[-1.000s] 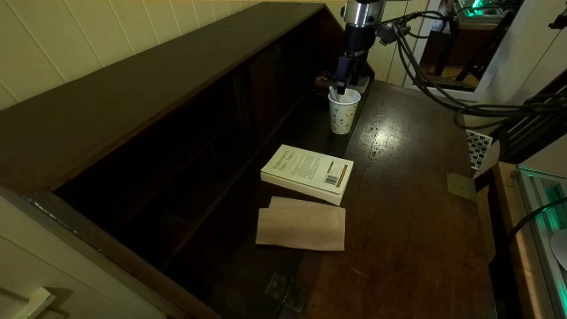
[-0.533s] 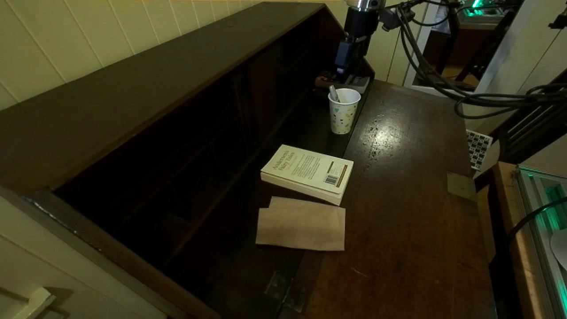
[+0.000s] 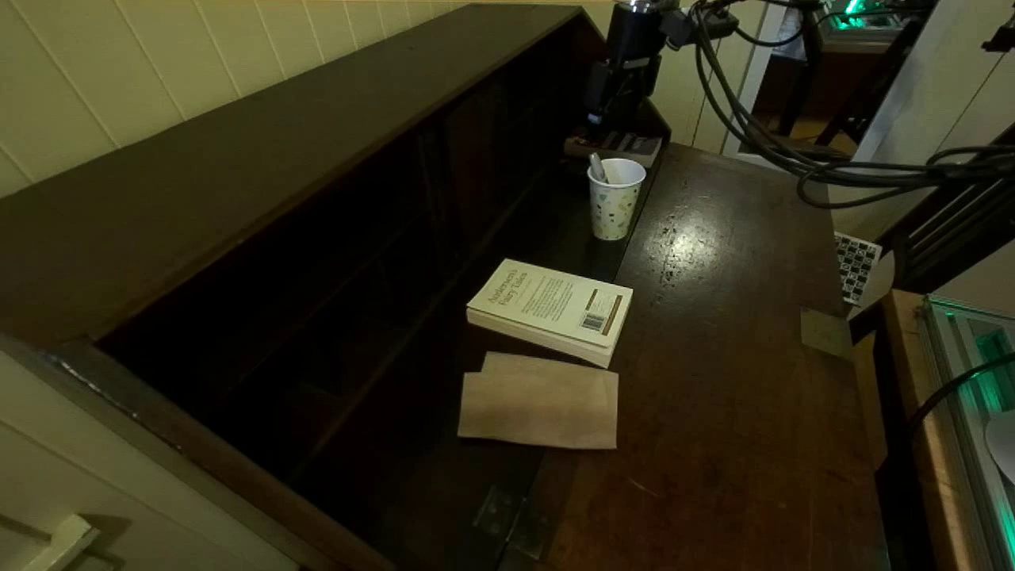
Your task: Pick up the cup, place it in between the books, remove the marker from the cup and place it on top of the cabinet
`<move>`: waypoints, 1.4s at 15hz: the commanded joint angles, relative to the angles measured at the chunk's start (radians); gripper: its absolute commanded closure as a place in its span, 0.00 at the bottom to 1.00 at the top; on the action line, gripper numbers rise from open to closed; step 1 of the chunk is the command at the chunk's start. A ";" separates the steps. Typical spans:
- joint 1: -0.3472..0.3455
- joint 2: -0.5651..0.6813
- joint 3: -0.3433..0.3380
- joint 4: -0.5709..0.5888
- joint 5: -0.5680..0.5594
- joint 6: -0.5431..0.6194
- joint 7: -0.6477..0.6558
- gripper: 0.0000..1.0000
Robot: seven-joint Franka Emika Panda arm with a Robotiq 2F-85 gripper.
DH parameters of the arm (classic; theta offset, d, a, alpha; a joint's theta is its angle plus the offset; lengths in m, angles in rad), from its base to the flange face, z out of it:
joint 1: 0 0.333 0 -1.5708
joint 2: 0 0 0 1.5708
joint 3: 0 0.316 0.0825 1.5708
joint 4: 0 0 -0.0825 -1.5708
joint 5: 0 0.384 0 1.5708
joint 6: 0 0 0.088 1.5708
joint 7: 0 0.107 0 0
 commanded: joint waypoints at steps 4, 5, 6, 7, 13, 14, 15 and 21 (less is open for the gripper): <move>0.021 0.036 0.011 0.054 -0.001 -0.042 0.125 0.00; 0.025 0.040 0.011 0.059 -0.004 -0.049 0.145 0.00; 0.029 0.044 0.010 0.063 -0.006 -0.053 0.165 0.00; 0.033 0.048 0.010 0.066 -0.007 -0.058 0.182 0.00; 0.049 0.065 0.009 0.071 -0.009 -0.065 0.257 0.00; 0.050 0.066 0.010 0.071 -0.008 -0.066 0.263 0.06; 0.051 0.066 0.010 0.070 -0.008 -0.068 0.267 0.10; 0.056 0.054 0.006 0.059 -0.011 -0.088 0.309 0.21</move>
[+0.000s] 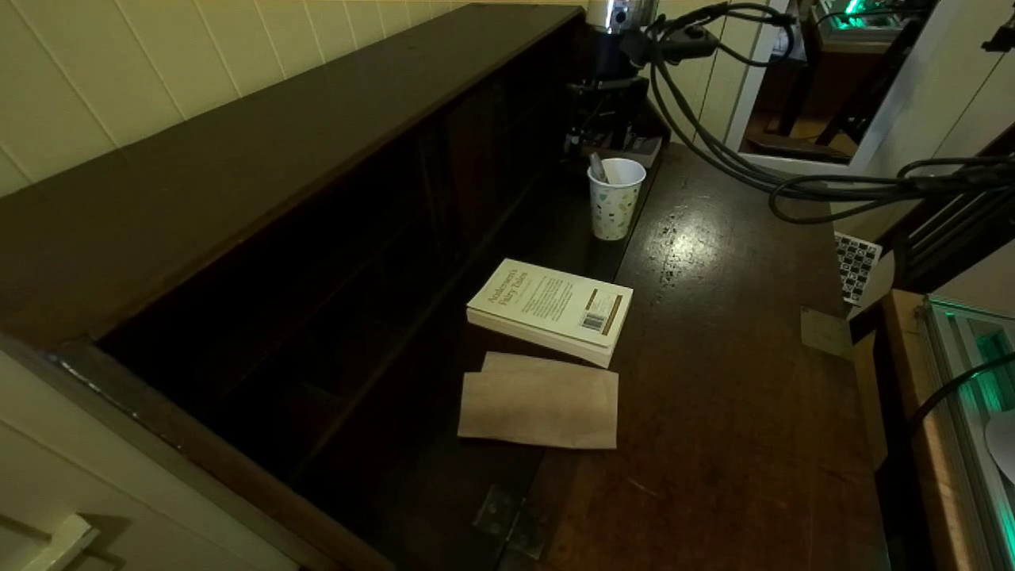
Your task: Pick up the cup, place it in between the books, remove the marker from the cup and place it on top of the cabinet
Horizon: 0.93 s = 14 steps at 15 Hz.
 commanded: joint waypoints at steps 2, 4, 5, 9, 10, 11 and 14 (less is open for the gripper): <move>0.007 0.004 -0.005 0.016 -0.010 -0.027 0.057 0.28; 0.008 0.004 -0.004 0.013 -0.005 -0.019 0.069 0.27; 0.010 0.004 -0.005 0.011 -0.010 -0.015 0.078 0.26; 0.016 0.005 -0.007 0.008 -0.018 -0.011 0.102 0.33; 0.018 0.004 -0.008 0.007 -0.020 -0.010 0.110 0.33; 0.019 0.004 -0.008 0.006 -0.021 -0.010 0.115 0.34; 0.025 0.004 -0.011 0.003 -0.030 -0.009 0.134 0.36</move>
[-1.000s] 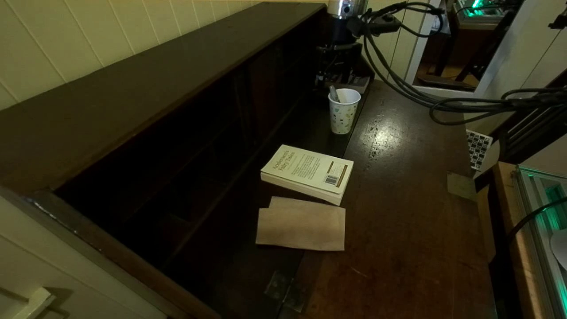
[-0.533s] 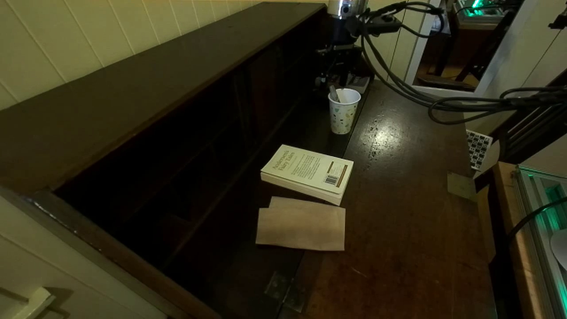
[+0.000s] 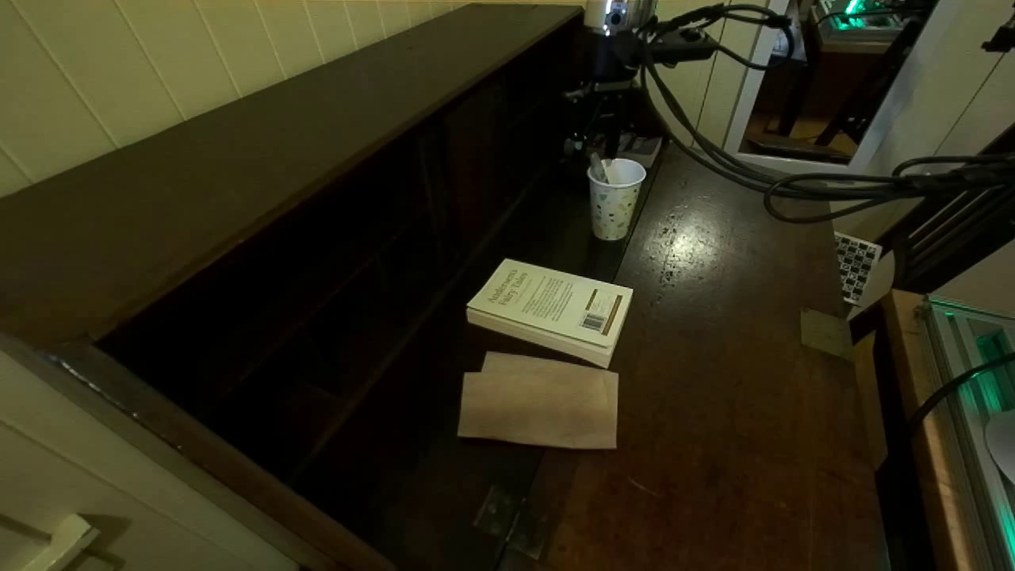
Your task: Pick up the cup, place it in between the books, remove the marker from the cup and place it on top of the cabinet
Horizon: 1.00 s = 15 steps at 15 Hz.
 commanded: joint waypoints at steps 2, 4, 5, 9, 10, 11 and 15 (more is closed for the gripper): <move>0.019 0.004 -0.012 0.003 -0.036 -0.006 0.058 0.36; 0.022 0.005 -0.014 0.001 -0.044 -0.006 0.070 0.34; 0.022 0.005 -0.015 0.000 -0.048 -0.007 0.075 0.35; 0.021 0.007 -0.017 0.001 -0.056 -0.006 0.084 0.38; 0.021 0.007 -0.018 0.001 -0.057 -0.005 0.086 0.38; 0.021 0.007 -0.019 0.002 -0.059 -0.005 0.087 0.37; 0.020 0.010 -0.020 0.004 -0.058 -0.005 0.089 0.53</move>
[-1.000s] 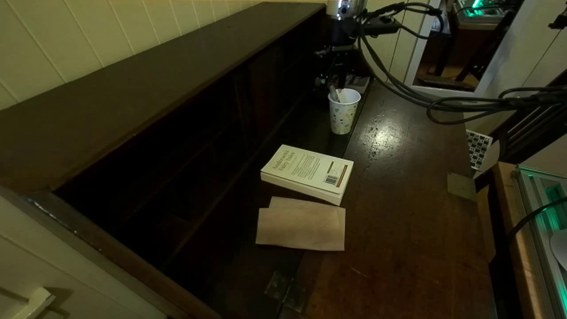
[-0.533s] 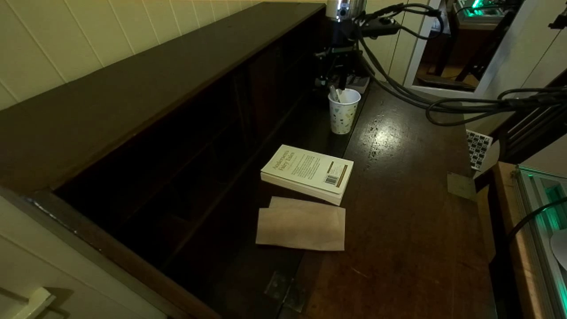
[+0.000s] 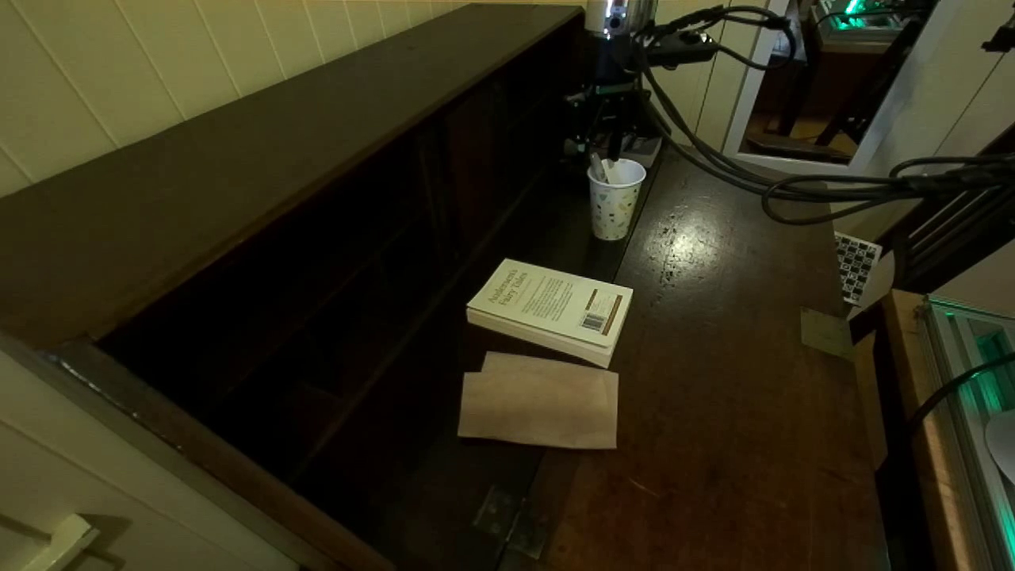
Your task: Pick up the cup, place it in between the books, remove the marker from the cup and place it on top of the cabinet
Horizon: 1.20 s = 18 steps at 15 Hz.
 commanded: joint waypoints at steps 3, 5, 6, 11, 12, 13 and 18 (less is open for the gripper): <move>0.013 0.007 -0.012 0.008 -0.033 -0.006 0.035 0.71; 0.013 0.007 -0.013 0.007 -0.033 -0.005 0.035 0.77; 0.013 0.007 -0.013 0.007 -0.034 -0.005 0.034 0.81; 0.012 0.005 -0.014 0.007 -0.034 -0.007 0.031 0.81; 0.012 0.003 -0.013 0.007 -0.033 -0.007 0.029 0.84; 0.012 0.001 -0.013 0.006 -0.033 -0.007 0.027 0.85; 0.014 -0.011 -0.013 0.003 -0.042 -0.005 0.024 0.94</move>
